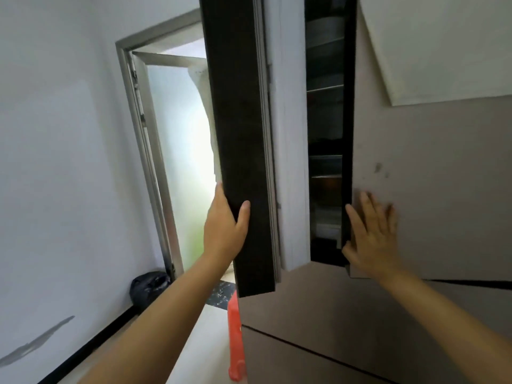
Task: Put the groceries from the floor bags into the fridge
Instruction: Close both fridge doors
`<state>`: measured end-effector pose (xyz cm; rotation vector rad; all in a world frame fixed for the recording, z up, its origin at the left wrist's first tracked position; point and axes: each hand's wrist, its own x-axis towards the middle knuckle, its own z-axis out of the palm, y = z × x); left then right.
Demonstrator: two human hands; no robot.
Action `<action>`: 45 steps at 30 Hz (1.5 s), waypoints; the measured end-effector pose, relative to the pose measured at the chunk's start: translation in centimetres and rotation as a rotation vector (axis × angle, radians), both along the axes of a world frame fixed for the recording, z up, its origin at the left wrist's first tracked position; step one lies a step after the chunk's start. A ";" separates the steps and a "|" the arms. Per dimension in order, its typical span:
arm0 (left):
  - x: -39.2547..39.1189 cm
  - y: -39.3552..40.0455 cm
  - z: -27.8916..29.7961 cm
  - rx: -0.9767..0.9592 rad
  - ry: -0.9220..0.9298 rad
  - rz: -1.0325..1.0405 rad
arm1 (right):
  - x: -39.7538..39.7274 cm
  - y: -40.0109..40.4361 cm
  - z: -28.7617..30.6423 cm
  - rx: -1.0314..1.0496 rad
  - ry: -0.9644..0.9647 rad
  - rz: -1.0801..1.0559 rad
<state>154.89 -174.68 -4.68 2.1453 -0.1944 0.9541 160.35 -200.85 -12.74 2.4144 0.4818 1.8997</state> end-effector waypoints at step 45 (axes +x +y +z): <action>24.6 -8.0 -3.6 0.784 -1.011 -0.144 | 9.1 -2.1 -1.1 -0.062 0.013 -0.484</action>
